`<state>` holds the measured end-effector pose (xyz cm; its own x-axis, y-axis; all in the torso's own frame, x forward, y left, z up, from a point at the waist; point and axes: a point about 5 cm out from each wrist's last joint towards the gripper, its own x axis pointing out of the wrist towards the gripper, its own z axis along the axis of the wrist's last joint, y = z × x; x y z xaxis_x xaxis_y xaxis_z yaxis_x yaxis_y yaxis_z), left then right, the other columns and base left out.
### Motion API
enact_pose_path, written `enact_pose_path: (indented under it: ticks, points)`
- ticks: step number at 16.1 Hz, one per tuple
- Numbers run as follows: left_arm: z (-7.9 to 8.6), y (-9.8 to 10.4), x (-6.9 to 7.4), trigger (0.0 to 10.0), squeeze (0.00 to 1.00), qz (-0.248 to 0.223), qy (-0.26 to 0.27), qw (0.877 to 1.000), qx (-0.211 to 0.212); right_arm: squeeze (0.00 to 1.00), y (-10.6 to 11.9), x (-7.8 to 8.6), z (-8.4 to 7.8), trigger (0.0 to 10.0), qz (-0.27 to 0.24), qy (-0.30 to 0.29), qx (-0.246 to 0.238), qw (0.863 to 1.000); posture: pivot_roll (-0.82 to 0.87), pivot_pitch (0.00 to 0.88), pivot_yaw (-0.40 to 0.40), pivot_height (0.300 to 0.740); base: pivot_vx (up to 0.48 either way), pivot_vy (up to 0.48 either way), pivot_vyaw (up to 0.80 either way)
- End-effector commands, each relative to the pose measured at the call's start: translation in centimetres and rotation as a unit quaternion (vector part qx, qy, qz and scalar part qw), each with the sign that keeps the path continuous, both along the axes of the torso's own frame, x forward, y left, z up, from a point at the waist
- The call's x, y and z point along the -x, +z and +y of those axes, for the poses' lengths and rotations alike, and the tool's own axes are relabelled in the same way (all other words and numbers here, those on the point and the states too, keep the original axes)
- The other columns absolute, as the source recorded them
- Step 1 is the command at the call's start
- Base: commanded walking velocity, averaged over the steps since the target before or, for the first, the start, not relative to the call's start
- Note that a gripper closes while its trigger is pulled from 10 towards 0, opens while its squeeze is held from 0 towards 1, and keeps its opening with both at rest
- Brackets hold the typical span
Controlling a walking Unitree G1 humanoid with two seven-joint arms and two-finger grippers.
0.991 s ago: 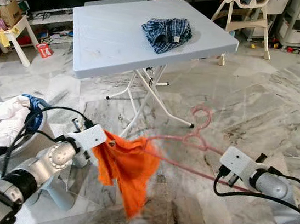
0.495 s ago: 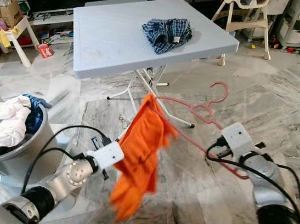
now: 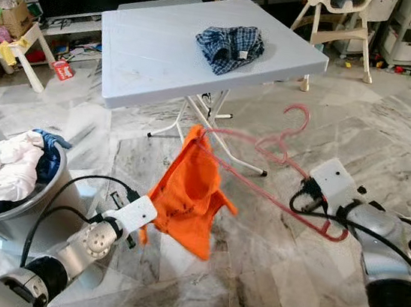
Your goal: Hang hanger
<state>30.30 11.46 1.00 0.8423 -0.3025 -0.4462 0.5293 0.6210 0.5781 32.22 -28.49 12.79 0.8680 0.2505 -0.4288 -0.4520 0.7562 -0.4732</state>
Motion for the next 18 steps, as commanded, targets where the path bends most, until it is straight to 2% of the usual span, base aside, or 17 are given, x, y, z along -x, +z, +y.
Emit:
enact_pose_path:
  ticks: [1, 2, 3, 4, 5, 9, 10, 11, 15, 18]
  points:
    - [0.6, 0.7, -0.7, 10.0, 0.00, -0.016, 0.011, 1.000, -0.001, 0.00, 0.6, -0.1, 0.5, 10.0, -0.005, 0.023, 0.002, 1.000, -0.17, 0.000, 0.144, 0.740, 0.000, 0.000, 0.00]
    - [0.8, 1.6, -1.5, 10.0, 0.00, -0.042, 0.008, 0.999, -0.012, 0.00, -0.9, 1.4, 0.1, 10.0, 0.053, 0.078, 0.071, 0.993, -0.16, 0.000, 0.144, 0.740, 0.000, 0.000, 0.00]
    - [1.3, 2.1, -1.9, 10.0, 0.00, -0.053, 0.011, 0.998, -0.023, 0.00, -1.9, 2.9, -0.3, 10.0, 0.108, 0.123, 0.082, 0.983, -0.16, 0.000, 0.144, 0.740, 0.000, 0.000, 0.00]
    - [1.8, 1.9, -1.8, 10.0, 0.00, -0.051, 0.013, 0.998, -0.034, 0.00, -2.0, 3.4, -0.3, 10.0, 0.124, 0.129, 0.055, 0.982, -0.16, 0.000, 0.143, 0.740, 0.000, 0.000, 0.00]
    - [2.4, 1.6, -1.6, 10.0, 0.00, -0.047, 0.018, 0.998, -0.043, 0.00, -1.9, 3.8, -0.3, 10.0, 0.135, 0.143, 0.042, 0.980, -0.16, 0.000, 0.145, 0.740, 0.000, 0.000, 0.00]
    - [3.6, 1.6, -1.7, 10.0, 0.00, -0.048, 0.038, 0.997, -0.050, 0.00, -1.8, 5.1, -0.9, 10.0, 0.170, 0.183, 0.053, 0.967, -0.16, 0.000, 0.147, 0.740, 0.000, 0.000, 0.00]
    - [3.6, 1.7, -1.7, 10.0, 0.00, -0.049, 0.037, 0.997, -0.050, 0.00, -1.5, 4.9, -0.8, 10.0, 0.162, 0.179, 0.040, 0.970, -0.16, 0.000, 0.147, 0.740, 0.000, 0.000, 0.00]
    - [3.5, 1.7, -1.7, 10.0, 0.00, -0.049, 0.033, 0.997, -0.048, 0.00, -0.9, 4.3, -0.8, 10.0, 0.143, 0.161, 0.001, 0.977, -0.17, 0.000, 0.144, 0.740, 0.000, 0.000, 0.00]
    - [3.9, 1.9, -1.8, 10.0, 0.00, -0.071, 0.050, 0.995, -0.053, 0.00, -1.2, 4.5, -0.5, 10.0, 0.142, 0.151, -0.042, 0.977, -0.17, 0.000, 0.137, 0.740, 0.000, 0.000, 0.00]
    - [3.4, 4.0, -3.1, 10.0, 0.00, -0.126, 0.082, 0.989, 0.006, 0.00, -3.6, 6.0, 1.0, 10.0, 0.193, 0.179, -0.059, 0.963, -0.16, 0.000, 0.137, 0.740, 0.000, 0.000, 0.00]
